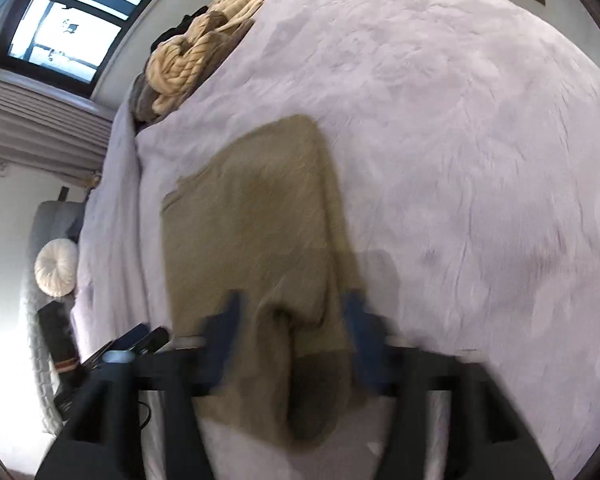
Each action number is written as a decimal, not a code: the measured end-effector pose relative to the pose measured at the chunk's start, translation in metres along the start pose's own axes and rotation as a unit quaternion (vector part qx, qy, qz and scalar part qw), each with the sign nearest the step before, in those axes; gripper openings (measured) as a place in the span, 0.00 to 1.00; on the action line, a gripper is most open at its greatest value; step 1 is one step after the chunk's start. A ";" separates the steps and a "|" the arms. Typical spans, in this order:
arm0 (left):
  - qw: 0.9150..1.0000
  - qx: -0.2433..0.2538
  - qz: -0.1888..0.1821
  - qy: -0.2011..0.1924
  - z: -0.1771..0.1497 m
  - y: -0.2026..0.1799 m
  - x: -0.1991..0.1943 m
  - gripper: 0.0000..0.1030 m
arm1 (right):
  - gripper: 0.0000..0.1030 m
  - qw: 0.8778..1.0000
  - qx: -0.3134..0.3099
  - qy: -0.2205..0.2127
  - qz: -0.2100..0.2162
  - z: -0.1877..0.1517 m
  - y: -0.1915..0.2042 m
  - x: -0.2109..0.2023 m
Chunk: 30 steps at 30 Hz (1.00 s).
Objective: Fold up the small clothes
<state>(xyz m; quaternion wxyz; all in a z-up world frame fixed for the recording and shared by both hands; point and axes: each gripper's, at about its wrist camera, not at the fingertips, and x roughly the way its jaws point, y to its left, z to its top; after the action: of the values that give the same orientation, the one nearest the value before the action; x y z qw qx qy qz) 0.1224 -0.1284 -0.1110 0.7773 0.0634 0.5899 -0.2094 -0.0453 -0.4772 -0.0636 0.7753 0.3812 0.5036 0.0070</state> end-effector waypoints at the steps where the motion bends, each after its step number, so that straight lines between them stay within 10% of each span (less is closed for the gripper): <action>1: 1.000 0.006 -0.003 0.006 -0.002 -0.002 0.001 0.91 | 0.65 1.000 -0.010 0.003 -0.001 -0.004 0.006 0.000; 8: 0.997 0.057 0.017 0.051 -0.041 -0.017 0.028 0.92 | 0.63 0.996 -0.055 0.027 -0.070 -0.032 0.015 0.003; 30: 0.998 -0.001 0.016 0.061 -0.060 0.002 0.004 0.92 | 0.63 0.959 -0.139 0.034 -0.244 -0.065 0.004 0.002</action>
<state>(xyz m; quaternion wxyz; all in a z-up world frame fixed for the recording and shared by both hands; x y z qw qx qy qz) 0.0709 -0.1066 -0.1330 0.7430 0.0849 0.6356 -0.1918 -0.0937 -0.4359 -0.0755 0.7812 0.1346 0.6015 -0.0989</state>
